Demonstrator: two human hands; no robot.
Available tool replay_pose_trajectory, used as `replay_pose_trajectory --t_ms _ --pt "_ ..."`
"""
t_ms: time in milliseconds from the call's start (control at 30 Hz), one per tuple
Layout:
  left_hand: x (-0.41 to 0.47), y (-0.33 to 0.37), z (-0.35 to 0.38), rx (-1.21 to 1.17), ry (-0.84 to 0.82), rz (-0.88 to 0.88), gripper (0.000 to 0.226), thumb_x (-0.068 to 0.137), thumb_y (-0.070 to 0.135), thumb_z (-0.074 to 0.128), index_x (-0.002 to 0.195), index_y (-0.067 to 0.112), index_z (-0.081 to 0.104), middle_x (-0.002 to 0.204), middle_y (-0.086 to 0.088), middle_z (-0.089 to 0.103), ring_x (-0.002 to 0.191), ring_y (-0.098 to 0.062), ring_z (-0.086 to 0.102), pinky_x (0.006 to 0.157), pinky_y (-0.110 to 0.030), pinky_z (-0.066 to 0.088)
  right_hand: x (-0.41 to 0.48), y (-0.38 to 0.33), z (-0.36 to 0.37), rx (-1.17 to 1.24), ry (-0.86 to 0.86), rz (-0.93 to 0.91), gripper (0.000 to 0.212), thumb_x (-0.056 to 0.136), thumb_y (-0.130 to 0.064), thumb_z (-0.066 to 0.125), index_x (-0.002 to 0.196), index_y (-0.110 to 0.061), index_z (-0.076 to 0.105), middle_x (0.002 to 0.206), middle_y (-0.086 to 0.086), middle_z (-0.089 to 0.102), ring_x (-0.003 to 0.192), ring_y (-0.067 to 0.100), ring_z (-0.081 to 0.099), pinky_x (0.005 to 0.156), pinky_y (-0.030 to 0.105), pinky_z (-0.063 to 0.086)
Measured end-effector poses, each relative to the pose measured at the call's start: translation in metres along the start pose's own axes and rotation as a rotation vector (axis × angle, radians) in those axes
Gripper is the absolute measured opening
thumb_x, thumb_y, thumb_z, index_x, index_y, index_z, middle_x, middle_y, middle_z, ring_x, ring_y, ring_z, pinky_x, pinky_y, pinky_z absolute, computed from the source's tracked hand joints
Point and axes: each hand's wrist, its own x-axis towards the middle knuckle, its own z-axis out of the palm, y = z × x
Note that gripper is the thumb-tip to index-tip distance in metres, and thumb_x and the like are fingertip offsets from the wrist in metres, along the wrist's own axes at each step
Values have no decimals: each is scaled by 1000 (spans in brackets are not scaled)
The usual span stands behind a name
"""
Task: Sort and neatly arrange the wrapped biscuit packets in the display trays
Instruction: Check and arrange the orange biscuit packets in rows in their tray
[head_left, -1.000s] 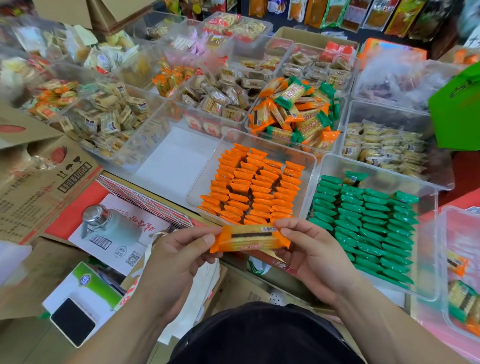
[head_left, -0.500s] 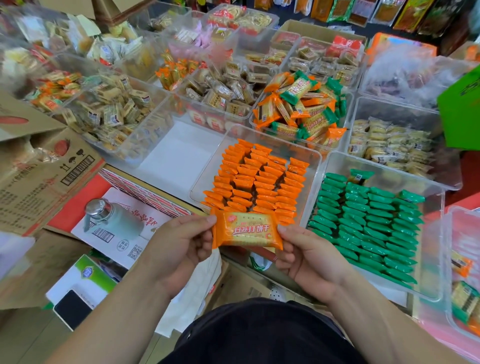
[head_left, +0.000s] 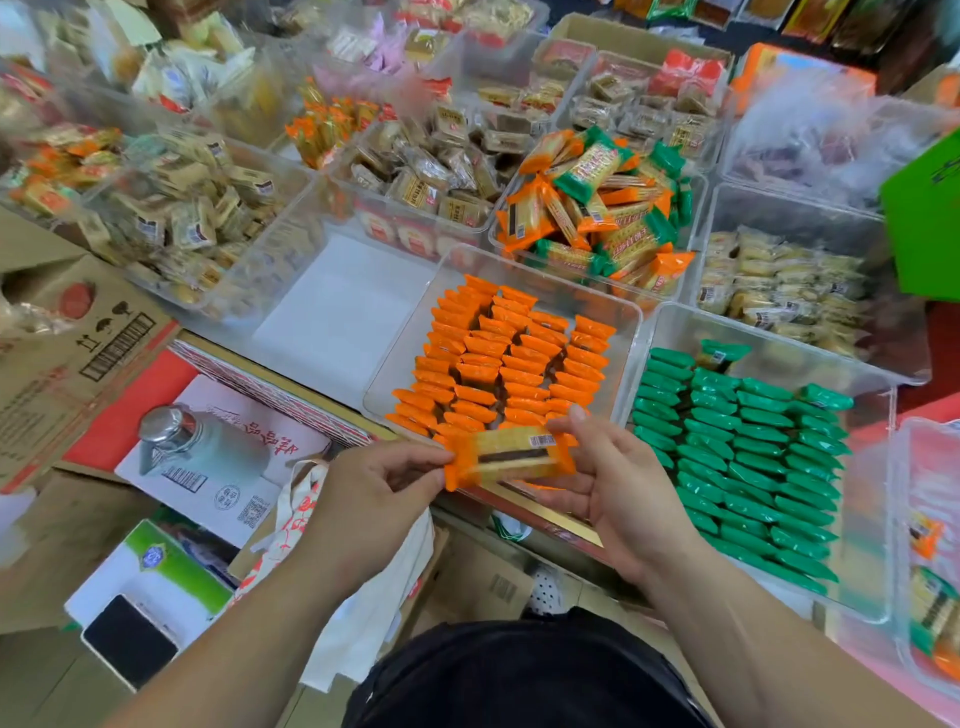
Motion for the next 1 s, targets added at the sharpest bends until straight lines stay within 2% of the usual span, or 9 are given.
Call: replay_pose_trajectory --t_ms 100,167,233,333,433,567,833,933,1000 --pt "25 -8 5 95 -88 33 31 91 2 67 101 29 77 94 19 75 93 -2 70 82 -16 56 26 1 0 -101 72 -67 16 94 -15 68 110 -15 64 98 13 77 85 28 75 65 34 58" --pt "50 -13 9 160 -77 48 29 92 6 66 105 30 73 96 18 75 94 -1 69 86 -21 56 47 2 -5 -209 128 -129 23 93 -14 70 113 -22 61 95 10 76 85 24 75 65 35 59" --pt "78 -18 14 329 -22 64 24 92 15 67 111 28 72 101 16 72 92 -1 65 84 -23 52 65 4 -12 -269 196 -164 39 91 -17 73 124 -27 56 95 10 74 84 22 74 68 38 62" --pt "119 -22 27 684 -9 177 29 93 29 67 121 22 71 116 3 71 100 -17 64 86 -31 49 83 5 -23 -244 248 -161 49 89 -16 75 133 -24 54 99 5 72 87 17 73 72 33 61" --pt "152 -25 42 992 -72 263 32 94 38 63 122 23 71 117 -3 71 107 -26 63 90 -38 49 91 6 -32 -276 274 -195 37 88 -18 77 123 -17 65 101 1 73 91 17 73 75 33 60" --pt "175 -31 61 1312 -139 328 28 94 46 60 110 28 73 106 2 68 101 -20 58 85 -35 46 93 11 -43 -388 265 -232 21 86 -20 79 106 -21 73 93 -5 76 88 14 72 79 36 61" --pt "191 -34 73 1466 -271 393 16 98 33 55 102 30 70 105 5 69 104 -21 53 89 -37 41 93 16 -47 -474 271 -245 27 86 -21 79 112 -20 72 96 -8 74 90 8 70 84 37 60" --pt "192 -33 68 1410 -228 430 20 100 39 54 104 29 70 105 4 70 103 -20 54 88 -36 43 94 13 -44 -512 262 -259 24 87 -18 76 110 -19 73 96 -9 75 90 7 70 85 37 60" --pt "191 -29 60 1317 -152 441 22 98 42 57 98 26 72 98 1 71 97 -21 56 85 -37 44 93 8 -40 -553 249 -301 22 87 -15 75 108 -22 73 94 -13 74 88 2 70 82 30 60"
